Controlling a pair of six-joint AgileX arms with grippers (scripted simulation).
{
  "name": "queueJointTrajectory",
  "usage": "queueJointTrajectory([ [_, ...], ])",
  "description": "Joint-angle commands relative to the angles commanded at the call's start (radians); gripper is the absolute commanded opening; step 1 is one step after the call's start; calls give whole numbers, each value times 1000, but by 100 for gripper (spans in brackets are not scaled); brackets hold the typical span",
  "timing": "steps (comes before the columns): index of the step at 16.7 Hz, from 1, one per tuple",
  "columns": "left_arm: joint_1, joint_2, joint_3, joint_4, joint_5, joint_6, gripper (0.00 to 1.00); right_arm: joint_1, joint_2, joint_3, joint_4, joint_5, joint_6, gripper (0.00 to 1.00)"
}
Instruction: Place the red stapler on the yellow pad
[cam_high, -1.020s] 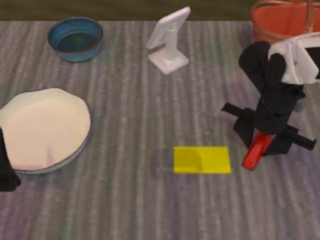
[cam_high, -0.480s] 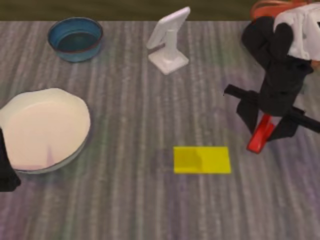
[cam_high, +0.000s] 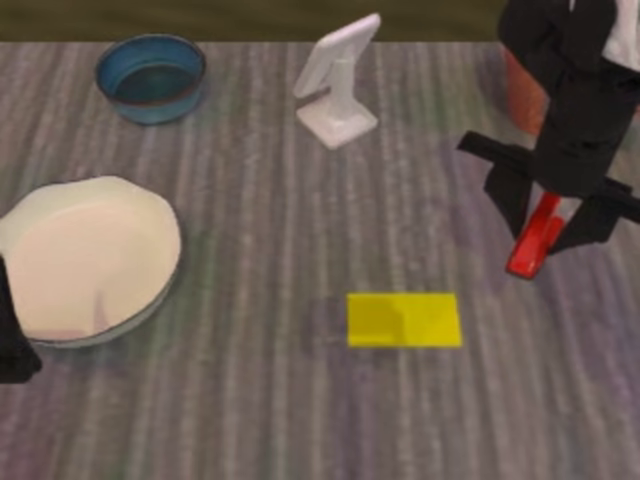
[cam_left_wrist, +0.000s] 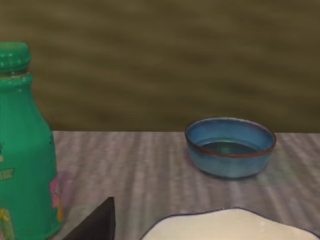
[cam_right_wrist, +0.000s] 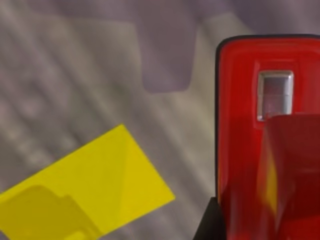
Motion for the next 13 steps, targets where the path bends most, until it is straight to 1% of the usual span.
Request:
queueJointTrajectory([
  [3, 0, 0, 0, 0, 0, 0, 100, 1, 8, 4, -1, 2, 14, 0],
  [6, 0, 0, 0, 0, 0, 0, 100, 36, 42, 51, -26, 18, 110, 0],
  [9, 0, 0, 0, 0, 0, 0, 100, 95, 93, 124, -68, 47, 303, 0],
  [13, 0, 0, 0, 0, 0, 0, 100, 193, 172, 231, -136, 96, 685, 0],
])
